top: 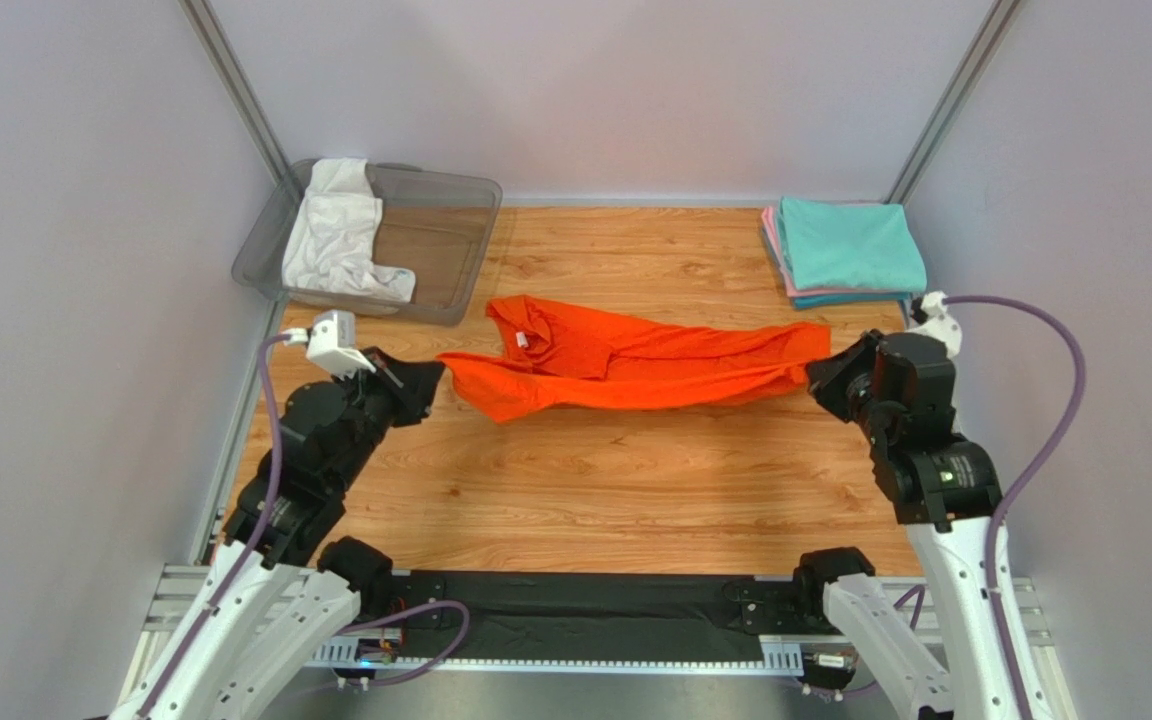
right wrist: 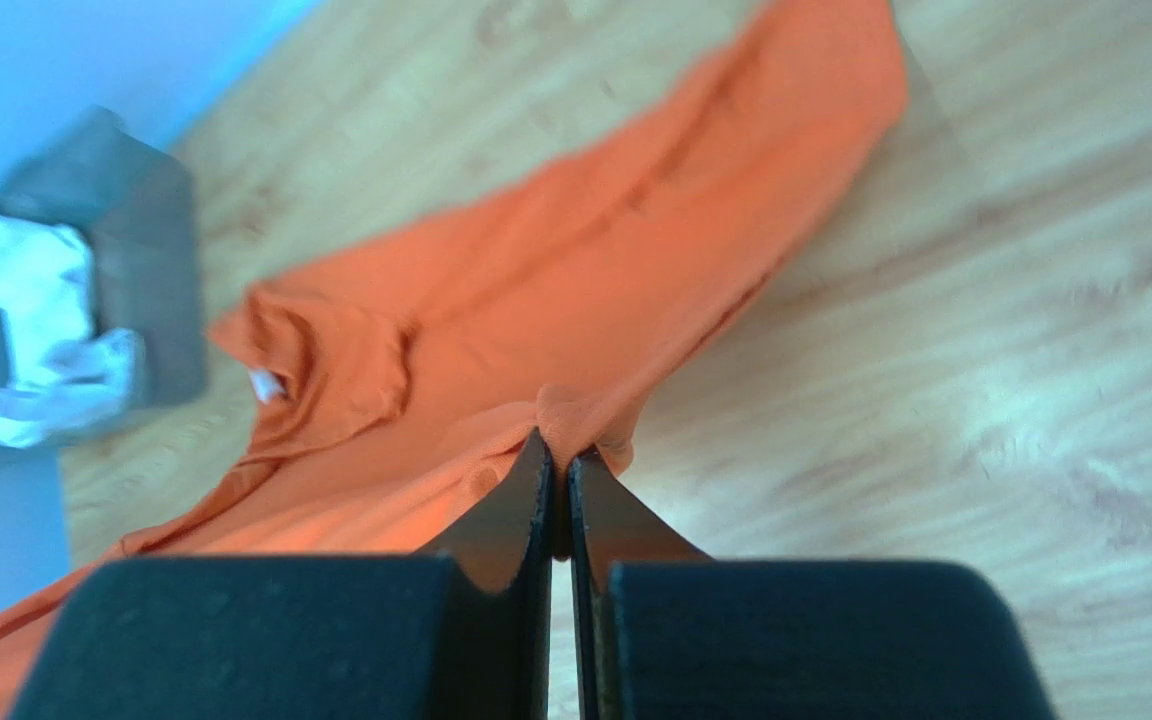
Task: Fold and stack the t-shirts
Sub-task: Flatten the tshirt out
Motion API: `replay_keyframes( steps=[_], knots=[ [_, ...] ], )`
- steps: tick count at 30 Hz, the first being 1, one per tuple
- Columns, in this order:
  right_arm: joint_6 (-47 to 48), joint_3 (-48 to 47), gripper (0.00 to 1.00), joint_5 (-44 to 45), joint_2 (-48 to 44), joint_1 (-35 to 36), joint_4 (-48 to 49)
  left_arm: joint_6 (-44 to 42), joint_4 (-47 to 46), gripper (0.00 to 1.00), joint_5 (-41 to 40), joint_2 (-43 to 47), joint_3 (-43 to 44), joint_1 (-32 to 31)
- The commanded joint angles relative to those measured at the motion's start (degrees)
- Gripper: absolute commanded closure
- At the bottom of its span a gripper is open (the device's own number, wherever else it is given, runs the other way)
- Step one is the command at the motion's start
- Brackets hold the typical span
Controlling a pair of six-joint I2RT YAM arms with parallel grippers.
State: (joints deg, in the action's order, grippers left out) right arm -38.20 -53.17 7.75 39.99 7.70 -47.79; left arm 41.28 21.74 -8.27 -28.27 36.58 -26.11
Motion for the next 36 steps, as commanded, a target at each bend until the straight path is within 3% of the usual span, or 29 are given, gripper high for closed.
replay_keyframes(
  steps=[1,13,23,29,36],
  knots=[
    [3.4,-7.7,1.0,3.1,-1.0,-0.1,-1.3,-5.1,-5.7,1.0,-0.9,0.2,7.6,0.3],
    [6.6,-34.0,1.0,2.8,-1.2,-0.1,-0.2,-10.9,-6.7,1.0,0.4,-1.6,32.3,0.3],
    [8.7,-53.2,1.0,-2.9,-1.4,-0.1,-4.0,-17.5,2.8,1.0,3.8,-4.3,59.4,0.3],
    [8.4,-58.2,1.0,-5.0,-2.6,-0.1,-4.6,-19.4,5.8,1.0,7.7,-5.4,68.1,0.3],
    [9.0,-52.4,1.0,-4.3,-1.8,-0.1,-4.2,-21.5,7.4,1.0,4.9,-9.9,68.3,0.3]
  ],
)
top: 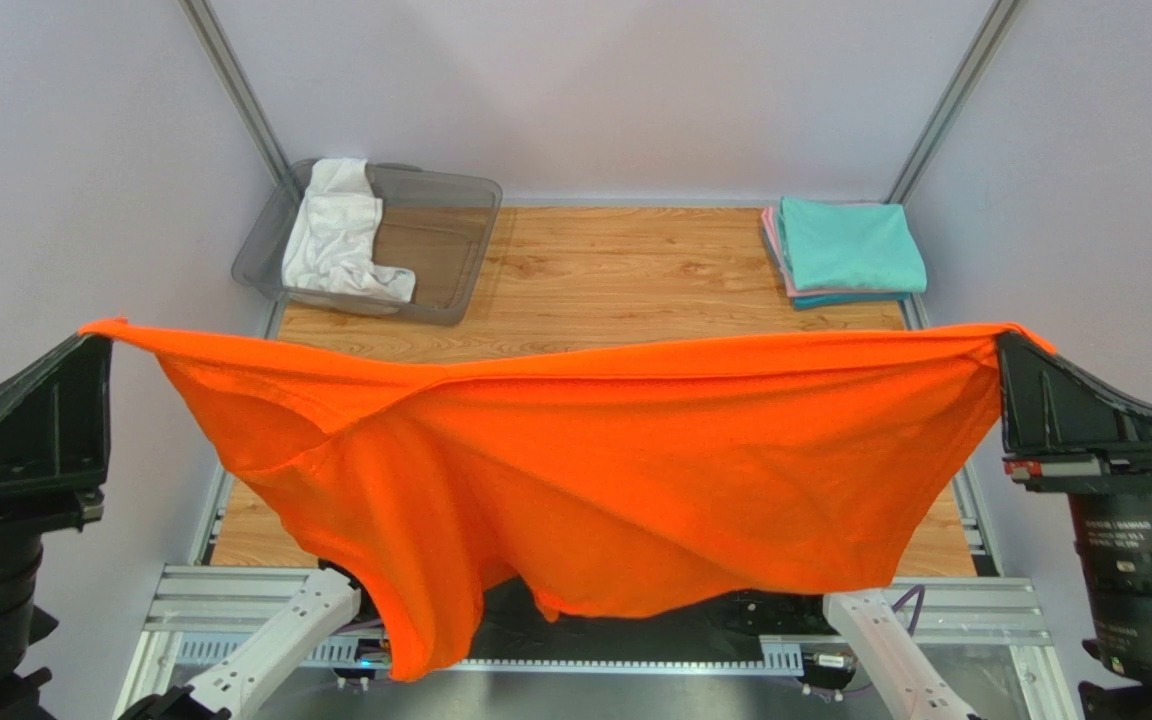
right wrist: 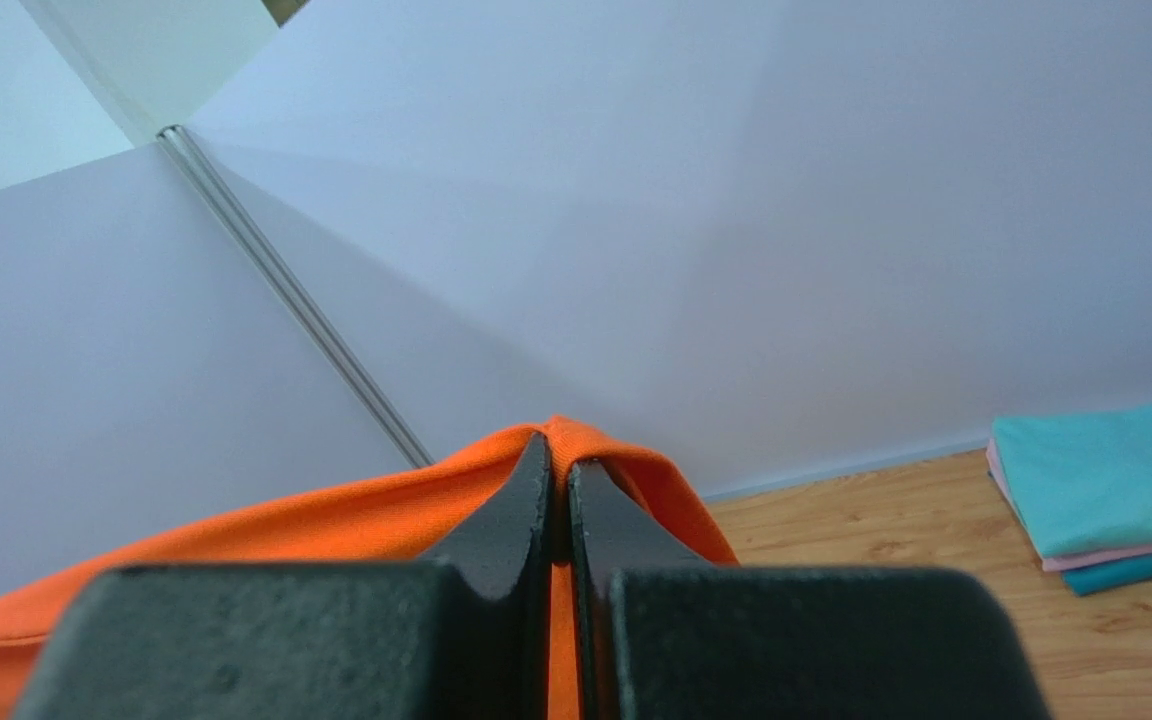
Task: Fold and stack the t-shirts
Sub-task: Flatten the tshirt out
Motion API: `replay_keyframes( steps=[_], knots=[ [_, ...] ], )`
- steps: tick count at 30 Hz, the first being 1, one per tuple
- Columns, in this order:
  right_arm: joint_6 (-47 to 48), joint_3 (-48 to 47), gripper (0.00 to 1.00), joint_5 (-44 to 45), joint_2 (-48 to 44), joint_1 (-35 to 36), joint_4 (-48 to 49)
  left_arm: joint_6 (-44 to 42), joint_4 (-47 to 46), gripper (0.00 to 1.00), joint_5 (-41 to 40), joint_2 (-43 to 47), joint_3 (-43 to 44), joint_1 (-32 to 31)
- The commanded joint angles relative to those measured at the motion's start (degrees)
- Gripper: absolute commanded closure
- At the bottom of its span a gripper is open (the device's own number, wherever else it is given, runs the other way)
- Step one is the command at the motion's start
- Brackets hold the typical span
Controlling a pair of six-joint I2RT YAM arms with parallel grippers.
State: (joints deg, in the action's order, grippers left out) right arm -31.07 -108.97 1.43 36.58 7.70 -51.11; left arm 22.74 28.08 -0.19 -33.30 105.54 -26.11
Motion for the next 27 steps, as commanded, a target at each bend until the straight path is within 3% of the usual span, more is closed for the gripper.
replay_keyframes(
  steps=[1,4,10,13,18,23,27],
  knots=[
    [2.2,4.6,1.0,2.3,1.8,-0.1,-0.7,-4.2,1.0,1.0,-4.2,-5.6,-2.1,0.3],
    [2.7,11.7,1.0,5.5,3.4,-0.1,1.9,-6.0,0.7,1.0,-11.7,-10.2,-5.3,0.3],
    [5.4,27.3,1.0,13.4,10.4,-0.1,10.8,-13.5,-3.3,1.0,-26.1,-27.4,-12.3,0.4],
    [6.6,35.0,1.0,14.5,16.1,-0.8,15.9,-15.8,-7.5,1.0,-23.6,-37.0,-17.0,1.1],
    [5.6,43.7,1.0,3.4,30.9,-5.7,24.7,-14.7,-12.8,1.0,-17.2,-55.4,-20.5,2.6],
    [6.4,41.6,1.0,-5.5,50.1,-11.7,29.1,-12.6,-7.7,1.0,-14.9,-71.8,-12.5,3.3],
    [7.4,36.2,1.0,-7.9,60.3,-12.6,29.1,-11.8,-8.8,1.0,-14.7,-77.5,-11.3,3.3]
  ],
)
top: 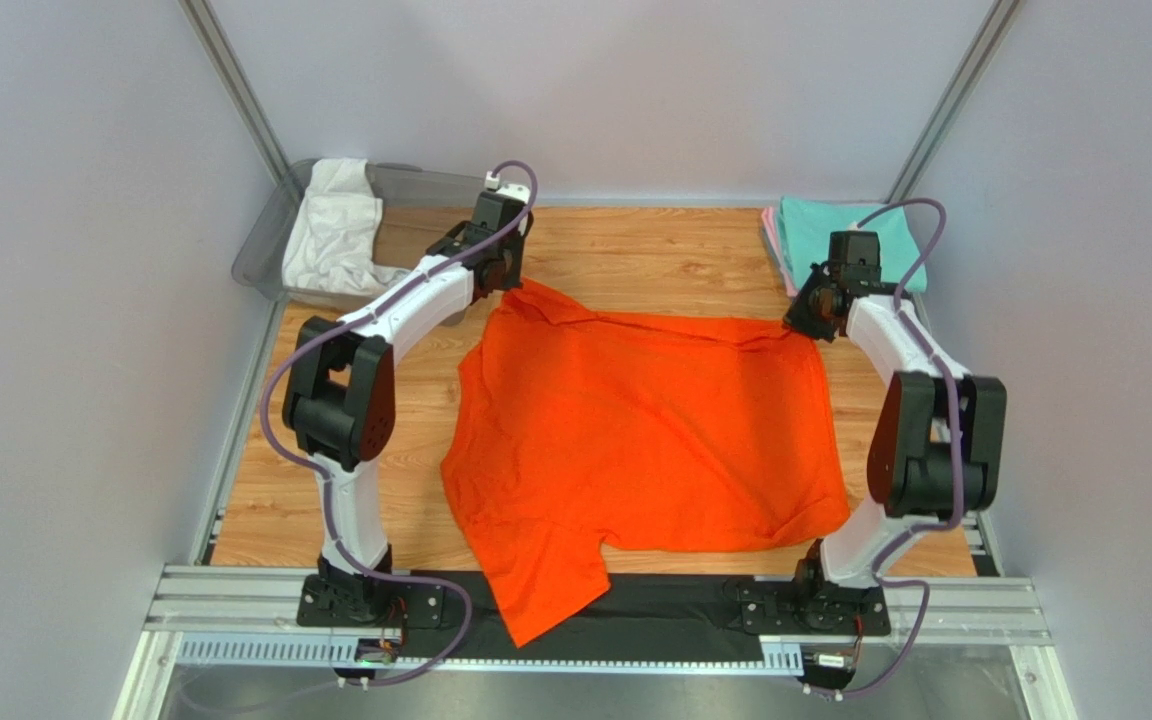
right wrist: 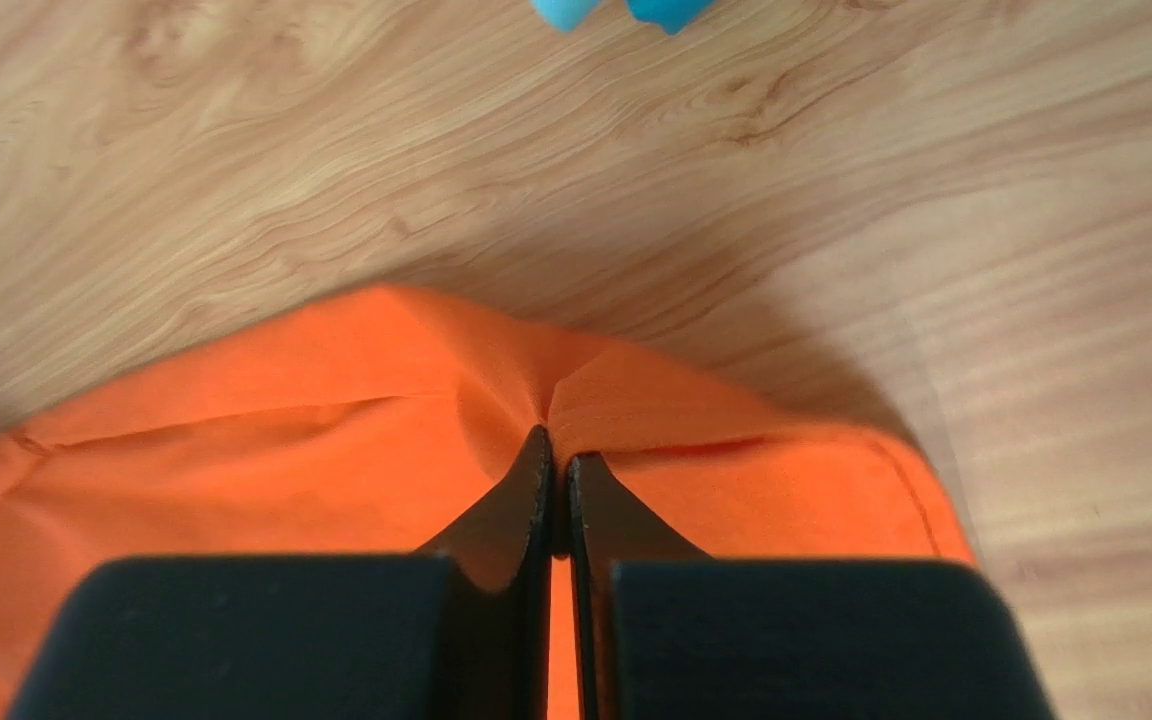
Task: Fold and stack the t-shirts
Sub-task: Flatten the tshirt out, then fold the tshirt
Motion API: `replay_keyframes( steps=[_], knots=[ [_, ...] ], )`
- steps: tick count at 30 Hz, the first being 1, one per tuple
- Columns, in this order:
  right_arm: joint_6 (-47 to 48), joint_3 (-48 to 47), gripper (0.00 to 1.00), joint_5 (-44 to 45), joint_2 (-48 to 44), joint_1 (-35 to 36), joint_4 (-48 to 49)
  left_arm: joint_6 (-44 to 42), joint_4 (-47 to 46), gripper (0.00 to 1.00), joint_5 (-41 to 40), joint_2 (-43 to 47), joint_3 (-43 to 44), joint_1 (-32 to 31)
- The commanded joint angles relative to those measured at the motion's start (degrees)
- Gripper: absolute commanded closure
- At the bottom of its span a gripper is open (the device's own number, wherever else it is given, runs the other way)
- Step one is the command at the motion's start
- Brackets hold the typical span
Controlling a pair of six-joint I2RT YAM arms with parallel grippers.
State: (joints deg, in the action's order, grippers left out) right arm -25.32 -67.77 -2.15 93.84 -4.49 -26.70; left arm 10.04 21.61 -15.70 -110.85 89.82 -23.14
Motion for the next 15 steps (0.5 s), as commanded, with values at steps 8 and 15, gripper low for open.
replay_keyframes(
  steps=[8,15],
  knots=[
    [0.9,-6.9,1.0,-2.8,8.8,-0.9,3.8,3.7,-1.6,1.0,2.0,-2.0,3.8,0.5],
    [1.6,-6.9,1.0,-1.4,5.2,-1.3,-0.6,10.3,-1.7,1.0,3.5,6.9,-3.7,0.5]
  ],
)
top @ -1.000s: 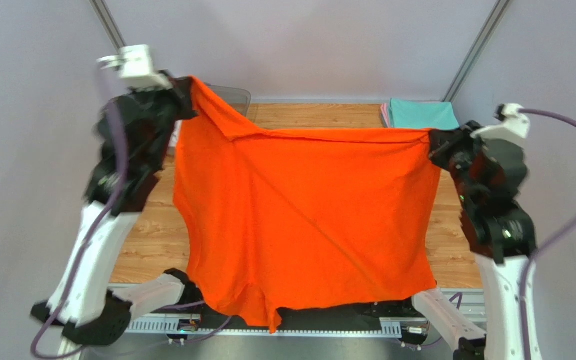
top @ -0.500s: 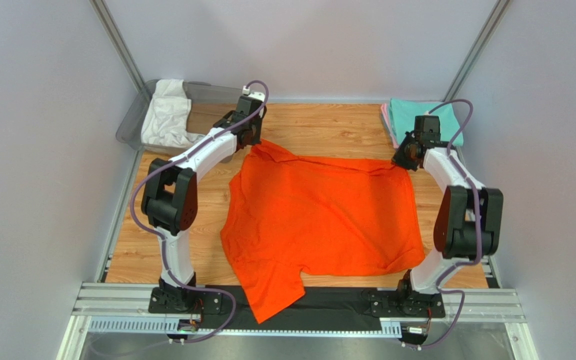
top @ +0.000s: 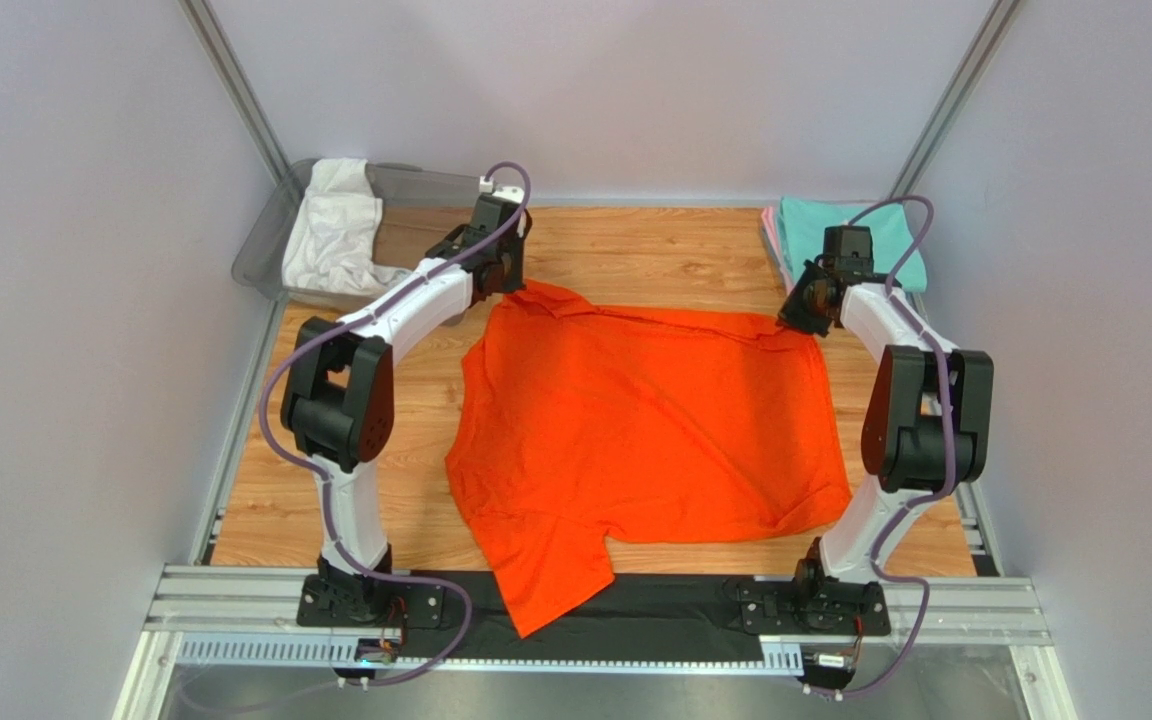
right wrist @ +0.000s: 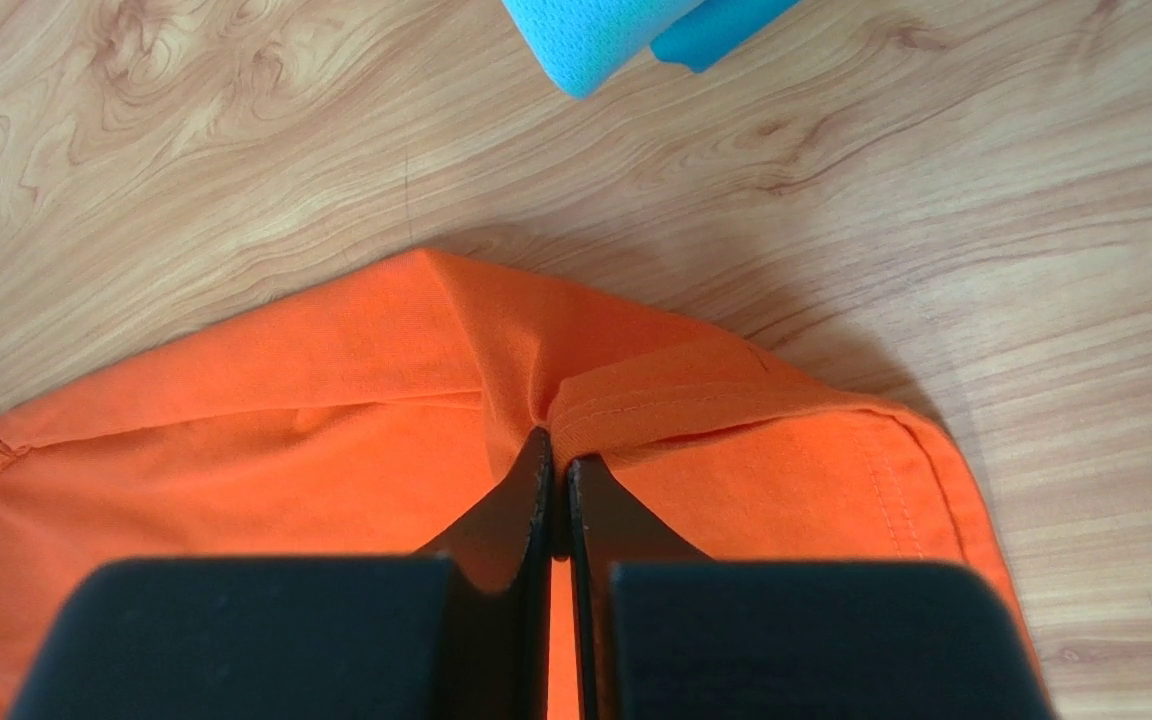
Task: Fold and stack the t-shirts
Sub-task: Fold the tshirt
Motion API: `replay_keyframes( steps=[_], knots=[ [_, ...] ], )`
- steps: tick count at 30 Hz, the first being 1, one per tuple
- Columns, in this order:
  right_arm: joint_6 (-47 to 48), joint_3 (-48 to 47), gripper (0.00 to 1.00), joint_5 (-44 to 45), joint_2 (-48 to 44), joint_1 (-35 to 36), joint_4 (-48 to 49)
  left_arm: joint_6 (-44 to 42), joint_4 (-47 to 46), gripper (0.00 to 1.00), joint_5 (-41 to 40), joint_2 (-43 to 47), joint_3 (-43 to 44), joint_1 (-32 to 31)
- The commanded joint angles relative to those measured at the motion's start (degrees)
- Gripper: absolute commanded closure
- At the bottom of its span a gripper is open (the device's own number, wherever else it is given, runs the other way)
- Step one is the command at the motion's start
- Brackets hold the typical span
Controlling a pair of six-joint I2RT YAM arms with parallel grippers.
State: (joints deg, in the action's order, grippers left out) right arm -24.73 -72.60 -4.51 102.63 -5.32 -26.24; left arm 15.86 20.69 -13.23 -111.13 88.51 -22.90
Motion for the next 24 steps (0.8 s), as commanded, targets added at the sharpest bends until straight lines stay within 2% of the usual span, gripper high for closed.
replay_keyframes(
  steps=[1,9,16,24],
  knots=[
    [1.5,-2.1,1.0,0.9,-4.0,-0.7,-1.8,6.4,-1.3,1.0,1.1,8.5,-5.1,0.1],
    [4.5,-3.6,1.0,0.1,-7.4,-1.4,-8.4,16.3,-1.7,1.0,0.5,21.8,-18.6,-1.6],
    [6.4,-5.8,1.0,-1.0,-8.6,-2.6,-12.7,23.2,1.4,1.0,-5.6,33.3,-25.7,-5.7],
    [7.4,-5.0,1.0,-2.4,-11.1,-2.6,-14.5,32.6,7.8,1.0,-12.9,41.9,-32.2,-11.2]
  ],
)
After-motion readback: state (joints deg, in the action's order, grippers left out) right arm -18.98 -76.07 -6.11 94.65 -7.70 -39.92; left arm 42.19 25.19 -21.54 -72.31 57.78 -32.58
